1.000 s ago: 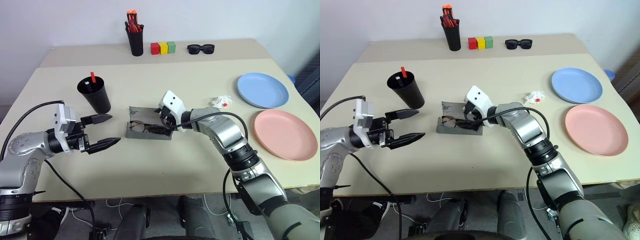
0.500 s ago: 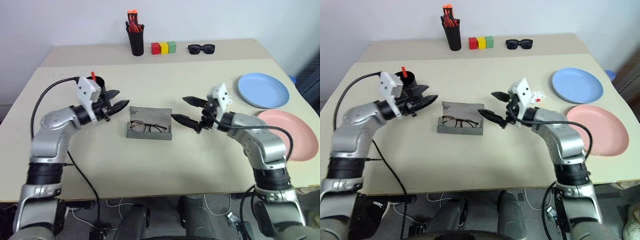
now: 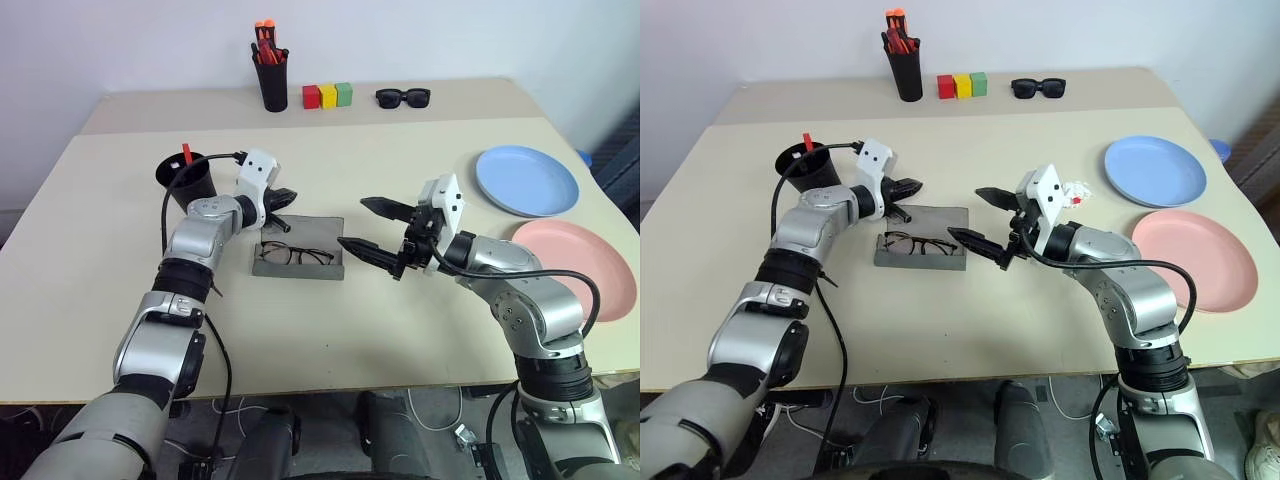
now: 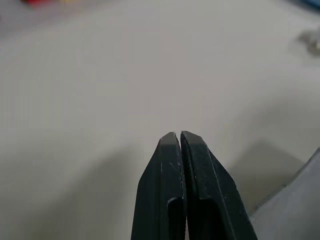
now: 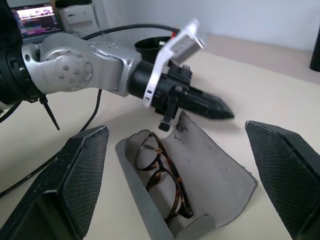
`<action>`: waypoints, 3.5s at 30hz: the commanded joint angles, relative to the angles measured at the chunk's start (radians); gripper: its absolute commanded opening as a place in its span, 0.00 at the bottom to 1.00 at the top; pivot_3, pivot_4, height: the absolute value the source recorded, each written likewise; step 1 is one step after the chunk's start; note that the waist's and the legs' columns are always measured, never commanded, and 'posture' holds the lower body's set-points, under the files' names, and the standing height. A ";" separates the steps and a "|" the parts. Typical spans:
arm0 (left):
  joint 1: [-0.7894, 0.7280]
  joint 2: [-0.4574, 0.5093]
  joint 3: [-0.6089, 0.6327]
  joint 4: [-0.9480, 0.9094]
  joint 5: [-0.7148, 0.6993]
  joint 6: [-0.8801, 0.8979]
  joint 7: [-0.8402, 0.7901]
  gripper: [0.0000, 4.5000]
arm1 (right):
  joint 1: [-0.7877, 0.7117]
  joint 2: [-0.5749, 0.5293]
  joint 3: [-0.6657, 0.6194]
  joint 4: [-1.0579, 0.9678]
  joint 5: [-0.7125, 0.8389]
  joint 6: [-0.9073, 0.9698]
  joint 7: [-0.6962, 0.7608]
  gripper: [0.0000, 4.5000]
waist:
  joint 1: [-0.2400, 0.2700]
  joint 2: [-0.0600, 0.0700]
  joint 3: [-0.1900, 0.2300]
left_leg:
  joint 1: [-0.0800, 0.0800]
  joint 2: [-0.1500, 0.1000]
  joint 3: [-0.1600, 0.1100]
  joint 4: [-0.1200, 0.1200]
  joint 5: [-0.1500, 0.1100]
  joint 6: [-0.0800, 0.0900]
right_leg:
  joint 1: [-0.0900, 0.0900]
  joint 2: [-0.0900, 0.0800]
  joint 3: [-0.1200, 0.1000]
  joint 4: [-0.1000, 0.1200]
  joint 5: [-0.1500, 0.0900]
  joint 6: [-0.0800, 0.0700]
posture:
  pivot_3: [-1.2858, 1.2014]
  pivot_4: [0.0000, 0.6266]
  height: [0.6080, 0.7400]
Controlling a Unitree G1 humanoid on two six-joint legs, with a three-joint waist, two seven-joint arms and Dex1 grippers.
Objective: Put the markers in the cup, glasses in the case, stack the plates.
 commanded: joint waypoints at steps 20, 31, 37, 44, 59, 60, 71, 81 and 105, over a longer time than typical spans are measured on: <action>0.132 0.163 0.084 -0.340 -0.247 0.644 -0.212 0.01 | -0.024 0.015 0.046 -0.008 -0.045 -0.079 -0.052 0.99 | -0.007 0.000 0.000 | 0.001 0.000 0.000 0.000 0.000 0.000 | 0.000 0.000 0.000 0.002 0.000 0.000 | 0.52 0.24 1.00; 0.273 0.195 0.108 -0.578 -0.199 0.470 -0.066 0.01 | -0.035 0.021 0.064 0.024 -0.063 -0.106 -0.046 0.99 | 0.003 0.000 0.000 | 0.001 0.000 0.000 0.000 0.001 -0.002 | 0.000 0.000 0.001 0.002 0.000 0.000 | 0.52 0.24 1.00; 0.332 0.248 0.080 -0.665 -0.240 0.498 -0.124 0.01 | -0.051 0.021 0.067 0.047 -0.074 -0.116 -0.036 0.99 | -0.002 0.000 0.000 | 0.001 0.001 0.000 -0.001 0.001 -0.002 | 0.000 0.000 0.001 0.002 0.000 0.000 | 0.52 0.24 1.00; 0.337 0.290 0.054 -0.689 -0.264 0.514 -0.168 0.01 | -0.054 0.026 0.070 0.052 -0.084 -0.119 -0.037 0.99 | 0.001 0.000 0.000 | 0.001 0.000 0.000 0.000 0.001 -0.001 | 0.000 0.000 0.001 0.002 0.000 0.000 | 0.52 0.24 1.00; 0.446 0.414 -0.012 -0.775 -0.257 0.489 -0.255 0.01 | -0.059 0.024 0.073 0.064 -0.101 -0.130 -0.037 0.99 | 0.000 0.001 0.000 | 0.001 0.001 0.000 -0.001 0.001 -0.001 | 0.000 0.000 0.001 0.002 0.000 -0.001 | 0.52 0.24 1.00; 0.454 0.419 -0.019 -0.775 -0.248 0.475 -0.256 0.01 | -0.061 0.024 0.073 0.067 -0.104 -0.132 -0.035 0.99 | -0.001 0.001 0.000 | 0.001 0.001 0.000 -0.001 0.001 -0.001 | 0.000 0.000 0.001 0.002 0.000 -0.001 | 0.52 0.24 1.00; 0.378 0.312 0.145 -0.699 -0.318 0.354 -0.175 0.19 | -0.087 0.027 0.059 0.107 -0.119 -0.152 -0.039 0.99 | 0.001 0.000 0.000 | 0.001 0.001 -0.001 0.000 0.001 -0.001 | 0.000 0.000 0.001 0.002 0.000 -0.001 | 0.52 0.24 1.00; 0.370 0.354 0.213 -0.696 -0.410 0.225 -0.346 0.98 | -0.078 -0.129 -0.111 0.162 -0.073 -0.076 -0.015 0.99 | 0.002 0.000 0.000 | 0.001 0.000 0.000 0.000 0.001 -0.001 | 0.000 0.000 0.001 0.001 0.000 -0.001 | 0.52 0.24 1.00; 0.384 0.328 0.142 -0.666 -0.407 0.010 -0.546 1.00 | 0.260 -0.477 -0.234 0.186 -0.241 0.355 -0.206 0.58 | 0.003 0.000 0.000 | 0.001 0.001 0.004 0.001 0.000 0.000 | 0.001 0.000 0.003 0.000 0.000 0.000 | 0.52 0.24 1.00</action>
